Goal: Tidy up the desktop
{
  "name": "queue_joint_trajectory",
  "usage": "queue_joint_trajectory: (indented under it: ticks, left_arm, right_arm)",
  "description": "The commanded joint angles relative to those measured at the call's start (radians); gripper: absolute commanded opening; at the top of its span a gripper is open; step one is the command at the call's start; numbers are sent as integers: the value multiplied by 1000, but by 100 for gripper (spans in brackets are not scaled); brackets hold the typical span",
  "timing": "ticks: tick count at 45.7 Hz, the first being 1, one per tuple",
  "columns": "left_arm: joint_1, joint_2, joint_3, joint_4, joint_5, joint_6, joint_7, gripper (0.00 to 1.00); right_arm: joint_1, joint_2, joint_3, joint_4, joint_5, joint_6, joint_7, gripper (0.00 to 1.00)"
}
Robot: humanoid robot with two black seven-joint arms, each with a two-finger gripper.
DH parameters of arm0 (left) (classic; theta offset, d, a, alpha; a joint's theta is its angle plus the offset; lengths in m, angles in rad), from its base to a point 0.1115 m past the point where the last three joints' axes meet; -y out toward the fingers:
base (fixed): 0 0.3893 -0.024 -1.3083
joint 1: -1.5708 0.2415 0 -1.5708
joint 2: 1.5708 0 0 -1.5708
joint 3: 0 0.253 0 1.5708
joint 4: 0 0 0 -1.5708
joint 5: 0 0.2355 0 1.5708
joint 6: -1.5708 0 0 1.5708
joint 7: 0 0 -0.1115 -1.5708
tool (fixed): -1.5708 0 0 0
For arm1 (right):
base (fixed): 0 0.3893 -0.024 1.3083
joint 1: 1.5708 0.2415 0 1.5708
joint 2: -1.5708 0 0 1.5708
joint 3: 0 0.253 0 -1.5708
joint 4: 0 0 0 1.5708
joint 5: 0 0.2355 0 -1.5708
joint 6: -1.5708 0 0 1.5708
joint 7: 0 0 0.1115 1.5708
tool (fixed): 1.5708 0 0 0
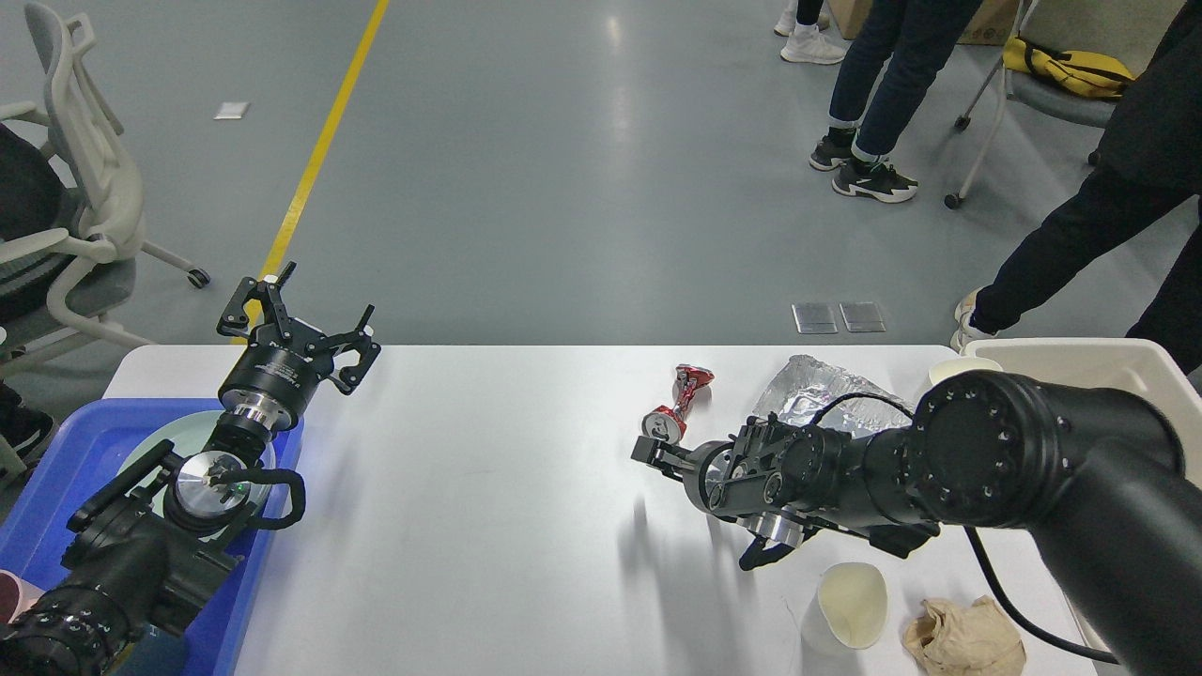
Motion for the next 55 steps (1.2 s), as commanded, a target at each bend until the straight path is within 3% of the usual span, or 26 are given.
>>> queue_joint_trajectory:
  ticks: [1,15,22,35,45,55]
  left_arm:
    - [1,0,0,0,0,0,0,96]
    - [0,0,0,0,0,0,0,96]
    - [0,0,0,0,0,0,0,96]
    - [0,0,0,0,0,-1,0,96]
    - [0,0,0,0,1,-1,0,96]
    - [1,0,0,0,1,-2,0,96]
  right_arm:
    - [72,-57,-1,124,-1,2,1,99]
    - [366,-336,-15,564,-79,20,6,100]
    - [498,-450,-40,709,-96,84,6,100]
    - [689,-564,-130,764,-150,351,6,100]
    - [868,-611,-267,764,-151,701,4,100]
    - [876,-634,-343,764,-199,779,6,100]
